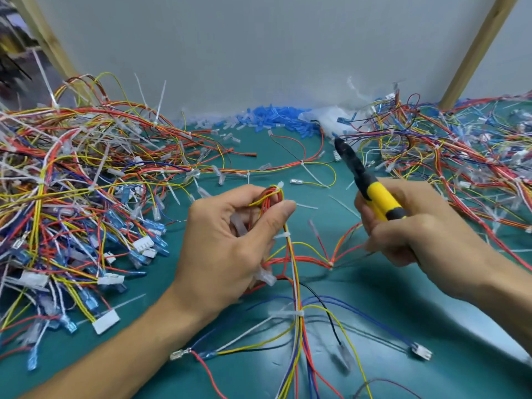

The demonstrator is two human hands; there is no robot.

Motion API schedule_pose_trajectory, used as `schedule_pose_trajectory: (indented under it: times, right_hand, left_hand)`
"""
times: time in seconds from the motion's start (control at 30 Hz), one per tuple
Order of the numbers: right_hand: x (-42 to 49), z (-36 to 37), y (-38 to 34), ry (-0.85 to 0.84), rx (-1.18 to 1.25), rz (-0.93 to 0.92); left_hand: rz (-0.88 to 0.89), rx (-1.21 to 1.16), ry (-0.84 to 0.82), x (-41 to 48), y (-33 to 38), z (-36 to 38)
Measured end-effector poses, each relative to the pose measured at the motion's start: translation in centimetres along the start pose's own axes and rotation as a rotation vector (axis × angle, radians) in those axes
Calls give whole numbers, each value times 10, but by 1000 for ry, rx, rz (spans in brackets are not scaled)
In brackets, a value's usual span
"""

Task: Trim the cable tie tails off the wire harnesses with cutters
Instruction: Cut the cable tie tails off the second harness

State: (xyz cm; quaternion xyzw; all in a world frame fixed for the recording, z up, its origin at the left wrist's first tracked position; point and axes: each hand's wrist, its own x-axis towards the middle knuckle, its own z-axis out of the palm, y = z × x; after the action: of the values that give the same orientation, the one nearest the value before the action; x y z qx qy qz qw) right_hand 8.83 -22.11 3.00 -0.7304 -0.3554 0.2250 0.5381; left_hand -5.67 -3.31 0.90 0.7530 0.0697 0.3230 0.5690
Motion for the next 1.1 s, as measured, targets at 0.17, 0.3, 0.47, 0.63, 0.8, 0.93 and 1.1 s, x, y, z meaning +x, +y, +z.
schedule_pose_trajectory:
  times: [0.17,0.3,0.47,0.63,0.8,0.93,1.1]
  right_hand:
    - [0,-5,-2,31,11,-37]
    - [-4,-4,-4,186,-207,-126]
    - [-10,7,-5,245,-267,-236]
    - [-14,15,1,426,-490,-393]
    - [-13,17,-1,335,-578,-552]
    - [-14,23,2,210,-639,-594]
    - [-18,30,4,-15,-548,-616]
  left_hand:
    - [-126,-92,39,10,-8,-8]
    - [-251,-222,57,18,-9,-12]
    - [-260,-245,54,24,-10,-17]
    - [-240,-300,-47,20,-12,-18]
    - [-301,-396,-159,19,-11,-17]
    - [-339,-425,-184,16,-8,-14]
    - [-387,-376,-198,15,-12,-13]
